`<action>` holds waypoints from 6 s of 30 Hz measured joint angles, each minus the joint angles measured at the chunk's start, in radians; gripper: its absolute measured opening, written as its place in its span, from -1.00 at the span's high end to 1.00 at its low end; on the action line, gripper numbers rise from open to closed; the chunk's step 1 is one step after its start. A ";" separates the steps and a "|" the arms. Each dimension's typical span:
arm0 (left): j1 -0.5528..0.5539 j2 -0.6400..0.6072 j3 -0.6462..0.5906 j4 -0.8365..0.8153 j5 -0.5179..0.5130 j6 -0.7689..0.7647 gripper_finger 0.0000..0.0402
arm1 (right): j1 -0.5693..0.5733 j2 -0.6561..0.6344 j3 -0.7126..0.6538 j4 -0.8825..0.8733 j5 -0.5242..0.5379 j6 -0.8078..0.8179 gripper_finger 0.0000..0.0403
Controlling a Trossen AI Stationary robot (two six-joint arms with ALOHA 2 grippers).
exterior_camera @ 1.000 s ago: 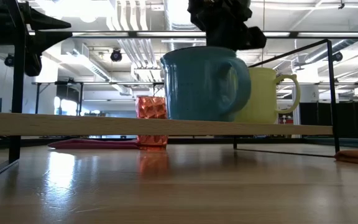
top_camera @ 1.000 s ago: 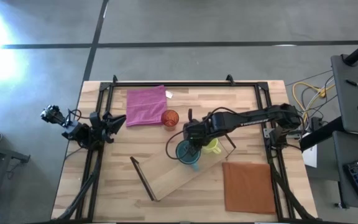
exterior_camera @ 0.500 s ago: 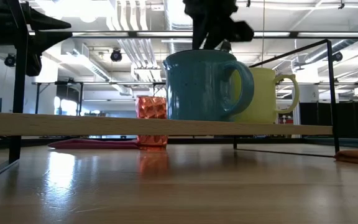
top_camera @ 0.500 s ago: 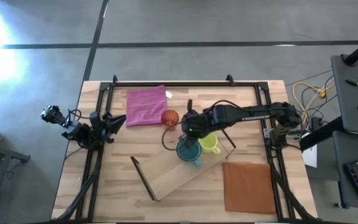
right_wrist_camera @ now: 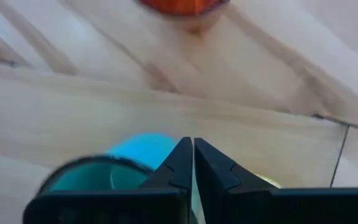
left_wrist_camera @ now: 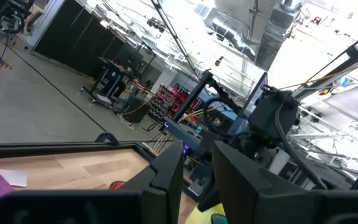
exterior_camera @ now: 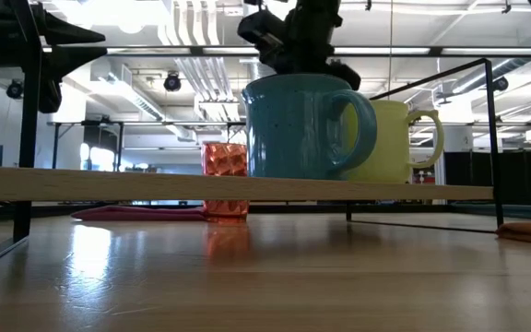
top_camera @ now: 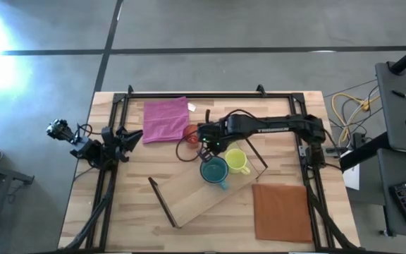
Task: Stack small to large cups/mugs on shelf
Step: Put the blue mug on the shelf, then put the orange glass on the shelf
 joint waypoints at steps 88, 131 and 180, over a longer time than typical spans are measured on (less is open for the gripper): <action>0.000 0.002 0.000 -0.001 -0.011 -0.001 0.63 | 0.098 0.158 0.234 -0.076 -0.111 0.016 0.96; 0.000 0.001 0.000 -0.027 -0.011 0.003 0.63 | 0.027 0.147 0.245 -0.298 -0.113 -0.101 0.89; 0.000 -0.020 0.002 -0.021 -0.011 -0.006 0.63 | -0.222 0.250 0.287 -0.014 -0.006 -0.232 0.15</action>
